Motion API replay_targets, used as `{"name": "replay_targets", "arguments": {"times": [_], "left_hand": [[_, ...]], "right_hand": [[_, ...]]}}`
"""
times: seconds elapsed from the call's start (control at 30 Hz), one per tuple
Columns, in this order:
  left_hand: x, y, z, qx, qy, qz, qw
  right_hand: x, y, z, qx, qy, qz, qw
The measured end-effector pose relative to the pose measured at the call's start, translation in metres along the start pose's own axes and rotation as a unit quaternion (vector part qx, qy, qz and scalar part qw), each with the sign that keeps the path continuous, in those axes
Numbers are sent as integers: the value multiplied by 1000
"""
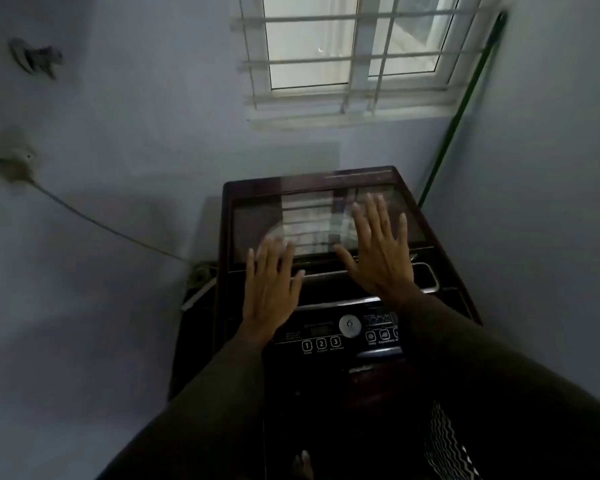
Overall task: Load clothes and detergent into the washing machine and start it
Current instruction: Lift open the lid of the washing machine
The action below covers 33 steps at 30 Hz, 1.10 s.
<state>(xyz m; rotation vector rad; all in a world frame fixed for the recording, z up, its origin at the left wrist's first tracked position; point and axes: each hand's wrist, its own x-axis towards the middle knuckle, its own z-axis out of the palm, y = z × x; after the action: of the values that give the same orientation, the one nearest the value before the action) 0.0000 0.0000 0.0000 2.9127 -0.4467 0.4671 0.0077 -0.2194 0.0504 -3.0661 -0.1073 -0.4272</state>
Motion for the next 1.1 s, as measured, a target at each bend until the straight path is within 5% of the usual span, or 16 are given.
{"name": "replay_targets", "arguments": {"times": [0.37,0.83,0.97,1.1], "left_hand": [[-23,24,47,-44,-91,-22,995],[-14,31,28,-35,-149,-29,988],[-22,32,27,-16,-102,-22,994],[-38,38,21,27,37,8,999]], "right_hand": [[-40,19,51,13,-171,-17,985],[-16,43,52,107,-200,-60,972],[-7,40,40,142,-203,-28,968],[12,38,17,191,-175,3,966]]}}
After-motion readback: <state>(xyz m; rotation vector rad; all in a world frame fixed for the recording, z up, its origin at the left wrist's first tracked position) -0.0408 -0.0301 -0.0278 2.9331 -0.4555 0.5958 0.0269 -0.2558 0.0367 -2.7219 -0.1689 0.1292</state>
